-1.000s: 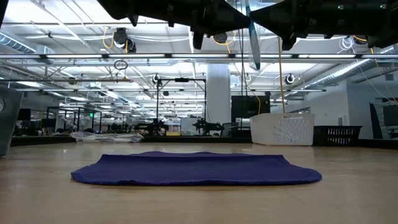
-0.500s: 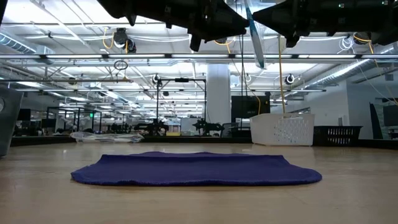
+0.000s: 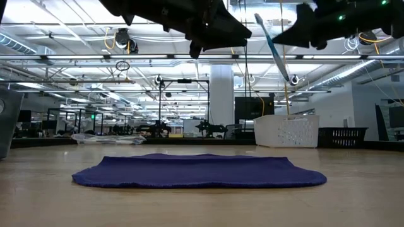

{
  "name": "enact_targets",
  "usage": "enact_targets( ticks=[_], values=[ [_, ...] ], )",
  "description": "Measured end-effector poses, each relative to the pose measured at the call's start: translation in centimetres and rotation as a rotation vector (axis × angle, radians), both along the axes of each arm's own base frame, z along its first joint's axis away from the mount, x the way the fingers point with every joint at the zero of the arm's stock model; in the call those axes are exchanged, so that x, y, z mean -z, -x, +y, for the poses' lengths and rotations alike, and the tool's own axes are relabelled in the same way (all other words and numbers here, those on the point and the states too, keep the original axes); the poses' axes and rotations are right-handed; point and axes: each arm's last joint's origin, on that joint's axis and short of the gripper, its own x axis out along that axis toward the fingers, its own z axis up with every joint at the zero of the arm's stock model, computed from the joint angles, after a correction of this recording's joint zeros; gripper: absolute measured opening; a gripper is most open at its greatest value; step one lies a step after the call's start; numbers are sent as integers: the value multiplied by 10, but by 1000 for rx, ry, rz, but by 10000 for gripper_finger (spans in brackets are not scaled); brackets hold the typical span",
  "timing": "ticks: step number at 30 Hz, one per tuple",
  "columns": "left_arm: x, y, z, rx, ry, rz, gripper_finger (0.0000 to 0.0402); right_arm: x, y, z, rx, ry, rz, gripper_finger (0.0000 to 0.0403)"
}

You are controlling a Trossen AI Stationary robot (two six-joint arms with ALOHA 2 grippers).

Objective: Pick & Place Toothbrushes
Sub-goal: Put the blue toothbrush into the white bin

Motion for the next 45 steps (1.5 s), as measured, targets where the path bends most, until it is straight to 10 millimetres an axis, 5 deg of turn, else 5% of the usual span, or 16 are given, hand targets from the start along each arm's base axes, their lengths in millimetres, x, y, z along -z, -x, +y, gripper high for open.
enact_targets(
  ticks=[10,26,45],
  values=[
    [2,1,-5,13,-3,19,113,13,8,-54,246,-60,101,0],
    [2,1,-4,13,-8,17,113,35,35,-127,372,-272,111,0],
    [3,1,-2,-42,-26,35,113,57,41,-149,385,-404,153,28]
  ],
)
